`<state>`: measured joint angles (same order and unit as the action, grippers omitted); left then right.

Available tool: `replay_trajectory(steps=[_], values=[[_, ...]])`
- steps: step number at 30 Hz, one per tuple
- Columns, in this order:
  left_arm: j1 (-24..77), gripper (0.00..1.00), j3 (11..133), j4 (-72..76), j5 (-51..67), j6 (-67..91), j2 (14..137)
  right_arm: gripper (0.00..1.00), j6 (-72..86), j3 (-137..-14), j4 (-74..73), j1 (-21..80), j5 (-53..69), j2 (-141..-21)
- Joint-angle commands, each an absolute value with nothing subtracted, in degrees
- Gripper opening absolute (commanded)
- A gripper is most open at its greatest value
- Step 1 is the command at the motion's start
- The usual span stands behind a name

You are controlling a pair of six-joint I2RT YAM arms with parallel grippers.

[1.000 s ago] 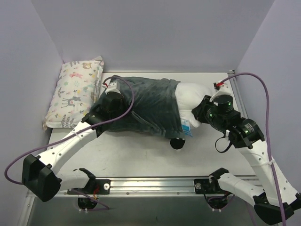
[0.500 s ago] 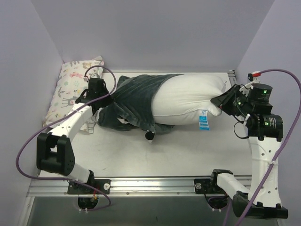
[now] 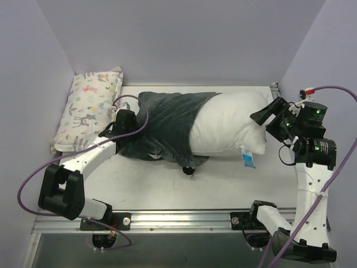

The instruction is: Remove the pillowcase from the pillow

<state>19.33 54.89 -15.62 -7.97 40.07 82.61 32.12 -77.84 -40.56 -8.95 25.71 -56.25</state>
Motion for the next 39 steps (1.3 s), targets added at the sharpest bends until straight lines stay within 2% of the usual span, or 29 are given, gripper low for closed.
replay_trajectory(steps=[1, 2, 5, 9, 11, 15, 19, 22, 24, 25, 26, 27, 28, 29, 30, 31, 32, 35, 39], values=[[20.65, 0.00, 46.69, -17.32, -11.16, 41.56, 78.24, 0.72, 30.41, -78.75, -35.59, -9.32, 21.37, -54.05], [20.65, 0.00, 45.19, -17.14, -10.99, 41.92, 77.09, 0.79, 30.15, -78.75, -36.38, -9.23, 19.97, -53.88], [20.83, 0.00, 41.14, -17.31, -9.76, 42.71, 72.79, 0.86, 29.36, -78.49, -36.82, -8.53, 16.79, -53.70], [22.23, 0.00, 38.24, -20.11, -8.00, 42.98, 66.55, 0.89, 28.92, -78.84, -36.74, -3.36, 15.04, -58.00], [22.85, 0.00, 36.49, -21.00, -6.86, 42.98, 62.77, 0.92, 26.90, -79.10, -36.91, 4.77, 9.34, -62.37], [23.11, 0.00, 34.19, -24.07, -6.24, 42.63, 57.93, 0.94, 25.93, -76.83, -36.57, 13.86, 0.18, -69.75], [23.29, 0.00, 32.70, -24.78, -4.05, 43.24, 54.24, 0.96, 26.28, -73.23, -34.72, 18.45, -6.93, -77.51], [23.55, 0.00, 33.31, -26.28, -3.43, 43.24, 51.25, 0.96, 26.98, -66.04, -28.94, 19.16, -5.20, -80.41], [23.64, 0.00, 35.58, -27.94, -2.81, 42.46, 50.02, 0.83, 27.86, -61.46, -22.08, 19.51, -0.45, -81.21], [23.73, 0.00, 36.64, -28.56, -2.81, 41.93, 49.49, 0.71, 28.21, -56.56, -19.62, 19.95, 1.39, -81.12], [23.73, 0.00, 37.78, -29.00, -2.64, 41.49, 49.31, 0.36, 28.47, -54.08, -14.29, 20.56, 2.02, -80.78], [23.73, 0.00, 39.36, -30.05, -2.55, 40.96, 49.31, 0.24, 29.61, -51.79, -12.06, 21.35, 0.98, -80.51], [23.73, 0.03, 42.33, -30.67, -2.46, 40.09, 49.57, 0.20, 30.23, -48.98, -9.69, 22.23, 1.31, -80.42], [23.82, 0.09, 44.02, -31.02, -1.94, 39.64, 49.74, 0.08, 30.84, -43.82, -3.75, 22.67, 1.75, -79.72], [23.99, 0.17, 45.69, -31.46, -1.76, 38.68, 49.92, 0.02, 33.29, -40.90, -0.91, 22.94, 2.28, -79.63], [24.17, 0.26, 47.27, -31.81, -1.76, 38.41, 50.36, 0.00, 34.35, -38.61, 2.17, 23.20, 2.63, -79.54], [24.26, 0.45, 50.77, -31.99, -1.50, 38.15, 50.45, 0.00, 35.15, -34.84, 6.37, 23.55, 2.81, -79.80], [24.78, 0.68, 58.49, -31.82, -2.02, 35.78, 53.08, 0.00, 37.61, -31.04, 11.84, 25.04, 1.23, -80.51], [24.87, 0.79, 70.46, -30.50, -2.99, 31.47, 61.15, 0.00, 38.50, -26.81, 15.90, 26.63, -1.49, -79.54]])
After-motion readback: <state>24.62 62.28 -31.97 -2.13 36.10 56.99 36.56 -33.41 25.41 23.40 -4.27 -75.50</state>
